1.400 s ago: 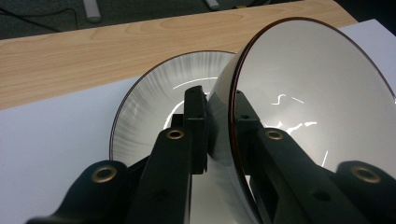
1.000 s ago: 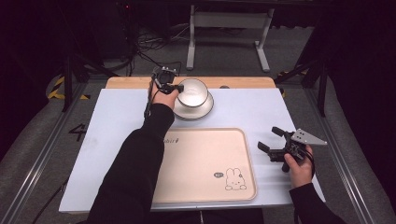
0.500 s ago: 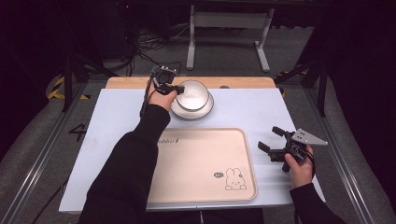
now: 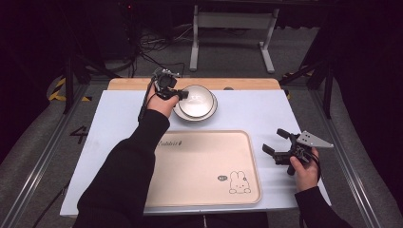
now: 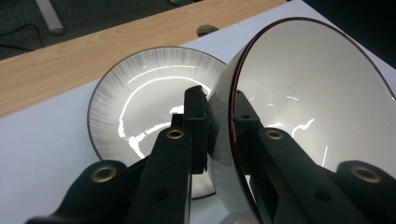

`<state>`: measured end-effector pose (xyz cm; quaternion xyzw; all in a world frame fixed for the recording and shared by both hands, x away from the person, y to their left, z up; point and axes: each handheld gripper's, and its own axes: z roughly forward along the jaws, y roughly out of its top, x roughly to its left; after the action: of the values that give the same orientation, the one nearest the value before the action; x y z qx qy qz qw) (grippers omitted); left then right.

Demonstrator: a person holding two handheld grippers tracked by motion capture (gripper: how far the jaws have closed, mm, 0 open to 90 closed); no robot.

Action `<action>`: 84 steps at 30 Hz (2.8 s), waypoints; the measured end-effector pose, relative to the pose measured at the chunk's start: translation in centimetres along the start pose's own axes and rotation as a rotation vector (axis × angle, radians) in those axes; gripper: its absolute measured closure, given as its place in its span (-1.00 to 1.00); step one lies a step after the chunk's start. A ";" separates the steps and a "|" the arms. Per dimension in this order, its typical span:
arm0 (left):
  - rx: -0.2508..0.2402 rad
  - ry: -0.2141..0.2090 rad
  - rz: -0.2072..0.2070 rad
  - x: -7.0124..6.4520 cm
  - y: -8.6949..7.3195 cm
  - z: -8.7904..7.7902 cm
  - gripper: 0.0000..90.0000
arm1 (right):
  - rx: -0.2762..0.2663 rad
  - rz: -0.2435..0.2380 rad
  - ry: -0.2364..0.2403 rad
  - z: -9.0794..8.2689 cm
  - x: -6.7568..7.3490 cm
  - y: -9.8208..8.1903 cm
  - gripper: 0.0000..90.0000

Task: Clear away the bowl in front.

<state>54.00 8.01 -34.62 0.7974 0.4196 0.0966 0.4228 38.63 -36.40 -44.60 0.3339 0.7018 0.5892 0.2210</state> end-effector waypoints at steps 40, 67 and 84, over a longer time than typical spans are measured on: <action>0.092 -0.194 0.202 -4.6 -2.5 -4.8 0.81 | 0.004 -0.007 0.002 0.1 0.3 0.1 -0.98; 0.308 -0.305 0.280 -6.0 -4.8 -1.6 0.81 | 0.005 -0.005 0.004 0.2 0.3 0.0 -0.98; 0.390 -0.338 0.320 -6.9 -6.1 0.2 0.80 | 0.009 -0.006 0.005 0.2 0.3 0.0 -0.98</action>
<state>46.21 4.50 -38.01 0.9243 0.2231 -0.0547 0.3049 38.58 -36.01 -44.63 0.3314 0.7058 0.5862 0.2198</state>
